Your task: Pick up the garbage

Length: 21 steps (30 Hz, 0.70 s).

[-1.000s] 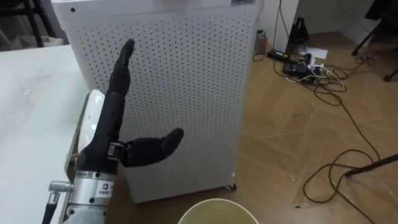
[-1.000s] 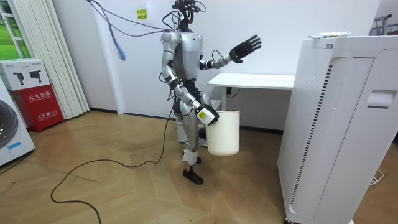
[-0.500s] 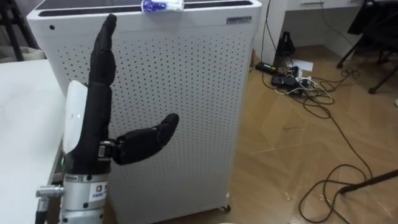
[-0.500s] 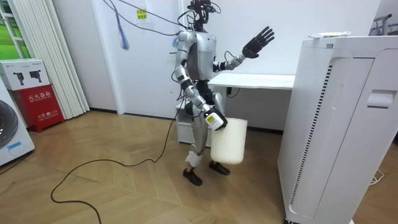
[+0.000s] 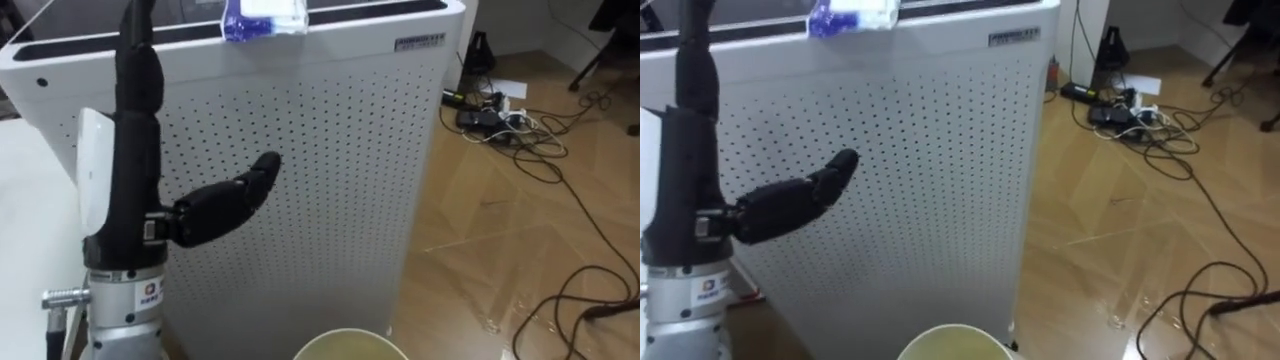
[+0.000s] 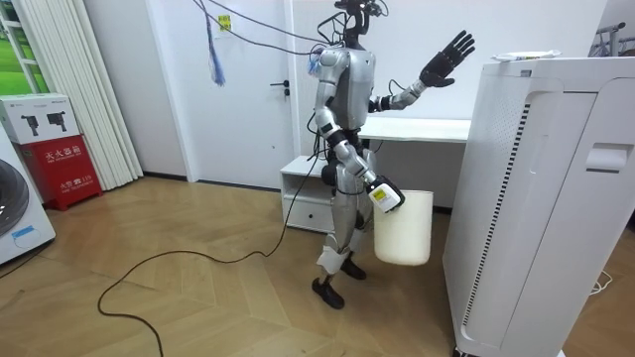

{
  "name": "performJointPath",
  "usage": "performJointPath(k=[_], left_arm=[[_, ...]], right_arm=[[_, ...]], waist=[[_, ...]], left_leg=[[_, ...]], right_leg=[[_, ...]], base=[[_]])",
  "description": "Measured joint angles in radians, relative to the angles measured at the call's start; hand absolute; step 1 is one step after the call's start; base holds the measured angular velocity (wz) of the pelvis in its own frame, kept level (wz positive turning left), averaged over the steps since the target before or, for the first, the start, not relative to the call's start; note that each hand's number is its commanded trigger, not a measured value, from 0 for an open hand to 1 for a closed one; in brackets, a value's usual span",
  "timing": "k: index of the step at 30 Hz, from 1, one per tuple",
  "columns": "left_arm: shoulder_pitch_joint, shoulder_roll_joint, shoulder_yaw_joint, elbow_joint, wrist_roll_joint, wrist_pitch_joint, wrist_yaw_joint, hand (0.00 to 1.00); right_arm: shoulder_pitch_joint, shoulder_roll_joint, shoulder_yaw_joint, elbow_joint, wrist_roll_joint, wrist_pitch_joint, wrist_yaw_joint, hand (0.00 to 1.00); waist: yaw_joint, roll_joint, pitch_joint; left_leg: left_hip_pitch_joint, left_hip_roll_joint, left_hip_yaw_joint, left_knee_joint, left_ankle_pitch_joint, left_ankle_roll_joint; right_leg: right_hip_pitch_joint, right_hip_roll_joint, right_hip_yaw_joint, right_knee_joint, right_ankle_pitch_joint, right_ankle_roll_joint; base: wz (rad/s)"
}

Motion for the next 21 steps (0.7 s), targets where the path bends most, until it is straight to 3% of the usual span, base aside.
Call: performJointPath(k=[7,15,21], left_arm=[[-0.001,0.037,0.0,-0.001,0.156,0.03,0.019,0.0],[-0.001,0.044,0.002,-0.018,0.247,0.09,0.019,0.0],[-0.003,0.077,0.007,-0.035,0.335,0.113,0.019,0.0]], right_arm=[[0.01,-0.008,0.0,-0.042,-0.052,-0.001,-0.001,1.0],[0.017,-0.005,0.0,-0.065,-0.067,-0.002,0.003,1.0],[0.018,-0.007,0.0,-0.073,-0.069,-0.002,0.026,1.0]], waist=[[0.011,-0.029,-0.0074],[0.017,-0.025,-0.0098],[0.009,-0.001,-0.0122]], left_leg=[[0.064,0.008,-0.013,-0.059,0.001,-0.001],[0.111,0.017,-0.014,-0.1,0.001,-0.001],[0.113,0.019,-0.013,-0.1,0.001,-0.001]], right_leg=[[0.095,0.02,-0.014,-0.115,0.02,0.005],[0.161,0.037,-0.014,-0.2,0.052,0.006],[0.168,0.041,-0.012,-0.212,0.062,0.007]], base=[[0.05],[0.0],[0.0]])
